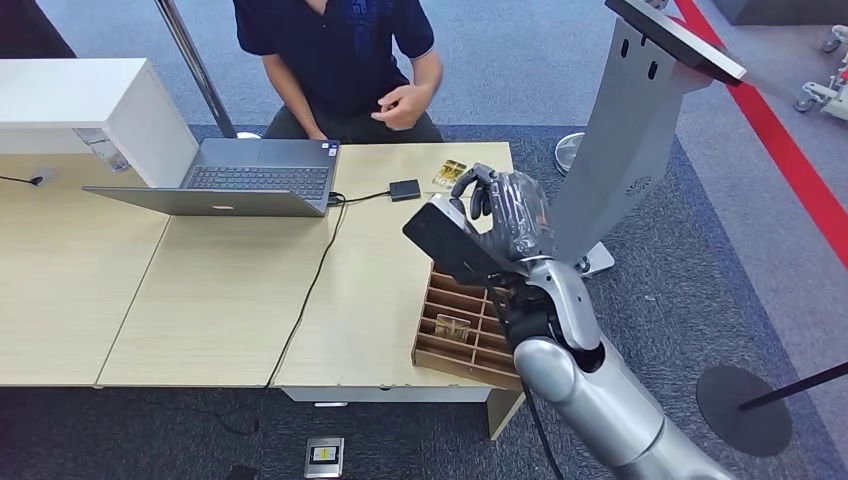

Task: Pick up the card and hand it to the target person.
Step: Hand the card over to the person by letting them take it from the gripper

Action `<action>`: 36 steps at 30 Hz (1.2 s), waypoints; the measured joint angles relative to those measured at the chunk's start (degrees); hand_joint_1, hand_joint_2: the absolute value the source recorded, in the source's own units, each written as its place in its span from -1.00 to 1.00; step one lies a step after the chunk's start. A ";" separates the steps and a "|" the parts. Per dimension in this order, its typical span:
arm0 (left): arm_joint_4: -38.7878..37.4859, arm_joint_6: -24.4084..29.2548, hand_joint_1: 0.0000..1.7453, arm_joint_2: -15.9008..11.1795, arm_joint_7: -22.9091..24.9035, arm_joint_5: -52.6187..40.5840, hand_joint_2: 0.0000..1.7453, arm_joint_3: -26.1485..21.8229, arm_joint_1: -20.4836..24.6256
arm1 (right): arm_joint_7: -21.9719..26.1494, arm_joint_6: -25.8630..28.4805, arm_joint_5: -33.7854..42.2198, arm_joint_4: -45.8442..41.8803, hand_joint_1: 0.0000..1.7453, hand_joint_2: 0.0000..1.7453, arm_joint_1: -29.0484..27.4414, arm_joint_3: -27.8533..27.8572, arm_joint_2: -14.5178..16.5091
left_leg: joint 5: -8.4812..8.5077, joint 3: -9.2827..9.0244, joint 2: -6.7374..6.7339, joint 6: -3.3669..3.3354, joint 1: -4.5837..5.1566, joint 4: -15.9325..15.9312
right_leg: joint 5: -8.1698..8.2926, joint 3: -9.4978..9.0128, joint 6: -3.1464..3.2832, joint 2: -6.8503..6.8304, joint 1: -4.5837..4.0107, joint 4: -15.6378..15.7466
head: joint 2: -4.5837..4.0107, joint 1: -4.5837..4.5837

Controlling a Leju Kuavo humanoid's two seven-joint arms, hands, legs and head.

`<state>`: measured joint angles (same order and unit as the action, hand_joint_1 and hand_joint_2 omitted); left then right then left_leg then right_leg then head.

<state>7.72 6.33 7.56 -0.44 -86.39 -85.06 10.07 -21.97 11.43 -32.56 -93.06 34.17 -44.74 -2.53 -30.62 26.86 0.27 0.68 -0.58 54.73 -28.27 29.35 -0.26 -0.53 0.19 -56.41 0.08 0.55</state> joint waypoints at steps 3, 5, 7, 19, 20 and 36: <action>0.00 -0.61 -1.00 0.01 0.67 -0.06 1.00 0.11 0.52 | 4.61 0.49 -0.31 2.22 0.90 1.00 2.05 -0.32 0.97 | 0.00 0.03 0.01 0.00 -0.01 0.00 | 0.00 0.00 0.00 0.00 0.00 -0.01 | 0.00 -0.01; 0.00 -0.99 -1.00 0.04 1.15 -0.07 1.00 0.27 1.08 | 9.16 1.89 -0.84 5.56 0.90 1.00 3.87 -0.60 2.20 | 0.01 0.05 0.02 0.00 -0.01 0.00 | 0.00 0.00 0.00 0.00 0.00 -0.02 | 0.00 0.01; 0.00 -1.39 -1.00 0.10 1.58 -0.08 1.00 0.63 1.72 | 13.75 4.07 -1.51 10.22 0.90 1.00 6.08 -0.95 3.84 | 0.03 0.07 0.03 0.00 -0.01 -0.01 | 0.00 0.00 0.00 -0.01 0.00 -0.04 | 0.00 0.01; 0.00 -2.24 -1.00 0.66 3.38 -0.08 1.00 4.02 3.18 | 22.27 12.76 -1.62 41.57 -0.05 1.00 17.76 -2.82 14.78 | 0.08 0.16 0.05 -0.01 -0.02 0.00 | 0.01 0.09 0.01 -0.02 0.00 -0.07 | 0.00 -0.02; 0.00 -2.23 -1.00 0.68 3.44 -0.08 1.00 4.26 3.14 | 22.06 12.85 -1.67 43.54 -0.52 1.00 18.22 -2.88 15.40 | 0.08 0.17 0.05 -0.01 -0.01 0.00 | 0.01 0.10 0.01 -0.02 0.00 -0.07 | 0.00 -0.01; 0.00 -1.99 -1.00 0.63 2.27 0.09 -1.00 6.05 2.44 | 21.76 13.85 -0.61 60.49 -1.00 1.00 21.11 -3.79 20.46 | 0.08 0.18 0.05 -0.01 -0.01 0.01 | 0.01 0.18 0.01 -0.01 0.00 -0.06 | -0.01 0.00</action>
<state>7.72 4.34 8.20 1.83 -86.30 -79.01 12.51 -0.21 25.27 -33.17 -32.57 55.28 -48.52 17.93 -30.54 27.04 0.32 0.67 -0.59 54.74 -28.25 29.53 -0.25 -0.55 0.18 -56.47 0.08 0.55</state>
